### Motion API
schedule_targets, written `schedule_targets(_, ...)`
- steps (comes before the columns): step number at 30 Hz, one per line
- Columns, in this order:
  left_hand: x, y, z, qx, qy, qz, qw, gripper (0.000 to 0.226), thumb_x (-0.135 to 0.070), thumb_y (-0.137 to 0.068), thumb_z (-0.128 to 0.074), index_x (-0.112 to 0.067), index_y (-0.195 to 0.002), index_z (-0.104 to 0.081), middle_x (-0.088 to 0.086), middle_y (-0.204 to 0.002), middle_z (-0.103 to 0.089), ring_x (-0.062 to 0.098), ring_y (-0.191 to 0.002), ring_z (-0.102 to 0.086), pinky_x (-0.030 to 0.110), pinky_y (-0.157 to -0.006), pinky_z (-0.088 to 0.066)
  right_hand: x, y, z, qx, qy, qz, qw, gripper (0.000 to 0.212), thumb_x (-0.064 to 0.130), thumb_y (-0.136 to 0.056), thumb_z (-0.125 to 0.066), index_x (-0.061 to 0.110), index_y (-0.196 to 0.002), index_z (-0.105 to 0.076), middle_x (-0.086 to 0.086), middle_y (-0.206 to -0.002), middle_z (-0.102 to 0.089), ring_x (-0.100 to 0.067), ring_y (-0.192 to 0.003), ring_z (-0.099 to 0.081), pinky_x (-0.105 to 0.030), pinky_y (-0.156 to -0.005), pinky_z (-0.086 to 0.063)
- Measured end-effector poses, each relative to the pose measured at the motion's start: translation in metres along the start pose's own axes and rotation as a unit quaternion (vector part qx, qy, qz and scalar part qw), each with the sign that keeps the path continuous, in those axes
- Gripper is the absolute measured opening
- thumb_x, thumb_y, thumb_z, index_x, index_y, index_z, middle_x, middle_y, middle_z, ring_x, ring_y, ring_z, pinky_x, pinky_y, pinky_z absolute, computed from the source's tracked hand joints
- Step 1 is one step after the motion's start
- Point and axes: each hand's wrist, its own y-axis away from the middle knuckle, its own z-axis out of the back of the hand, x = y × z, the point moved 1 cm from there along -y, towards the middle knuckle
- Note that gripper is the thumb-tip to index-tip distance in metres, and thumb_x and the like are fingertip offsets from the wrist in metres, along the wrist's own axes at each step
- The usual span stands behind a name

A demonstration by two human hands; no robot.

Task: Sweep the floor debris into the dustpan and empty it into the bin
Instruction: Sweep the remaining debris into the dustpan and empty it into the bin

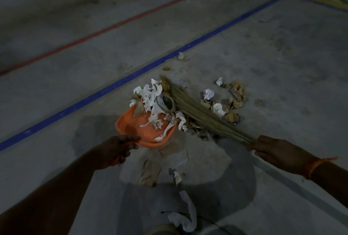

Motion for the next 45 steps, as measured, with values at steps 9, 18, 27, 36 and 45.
schedule_targets(9, 0.002, 0.000, -0.003, -0.023, -0.015, 0.007, 1.000, 0.030, -0.006, -0.099, -0.060, -0.023, -0.122, -0.071, 0.010, -0.108, -0.070, 0.014, -0.065, -0.055, 0.025, -0.048, -0.042, 0.025, 0.027, 0.023, -0.077, 0.024, 0.035, 0.996, 0.037, 0.054, -0.100, -0.021, 0.048, -0.122, -0.049, 0.003, -0.114, -0.058, -0.008, -0.094, -0.064, -0.022, -0.074, -0.055)
schedule_targets(18, 0.006, 0.012, -0.006, -0.021, -0.054, -0.001, 0.998, 0.030, -0.008, -0.102, -0.057, -0.026, -0.122, -0.071, 0.008, -0.107, -0.071, 0.013, -0.062, -0.055, 0.024, -0.046, -0.041, 0.005, 0.052, 0.027, -0.128, -0.073, -0.058, 0.987, 0.030, 0.056, -0.096, -0.028, 0.059, -0.123, -0.041, 0.021, -0.103, -0.050, 0.004, -0.084, -0.057, -0.018, -0.073, -0.047)
schedule_targets(27, 0.021, 0.018, 0.001, -0.012, -0.078, 0.029, 0.996, 0.025, -0.007, -0.102, -0.056, -0.017, -0.118, -0.072, 0.001, -0.083, -0.071, 0.013, -0.058, -0.052, 0.025, -0.044, -0.041, -0.046, 0.093, 0.006, -0.130, -0.092, -0.204, 0.966, 0.025, 0.037, -0.095, -0.044, 0.059, -0.107, -0.045, 0.006, -0.108, -0.059, -0.003, -0.075, -0.055, -0.027, -0.074, -0.044)
schedule_targets(36, 0.021, 0.008, 0.001, 0.021, -0.077, 0.051, 0.995, 0.030, -0.007, -0.099, -0.060, -0.024, -0.120, -0.073, 0.007, -0.103, -0.069, 0.015, -0.063, -0.049, 0.024, -0.051, -0.036, -0.040, 0.076, -0.020, -0.059, -0.149, -0.256, 0.953, 0.019, 0.028, -0.098, -0.050, 0.044, -0.108, -0.054, 0.003, -0.099, -0.066, -0.004, -0.046, -0.059, -0.019, -0.052, -0.048)
schedule_targets(45, -0.006, 0.008, -0.027, 0.028, -0.099, 0.058, 0.993, 0.033, -0.003, -0.101, -0.055, -0.021, -0.125, -0.068, 0.009, -0.107, -0.064, 0.012, -0.058, -0.048, 0.022, -0.043, -0.039, 0.012, 0.030, -0.035, 0.022, -0.110, -0.086, 0.990, 0.041, 0.061, -0.094, -0.025, 0.042, -0.122, -0.050, 0.001, -0.106, -0.062, -0.015, -0.090, -0.061, -0.032, -0.080, -0.050)
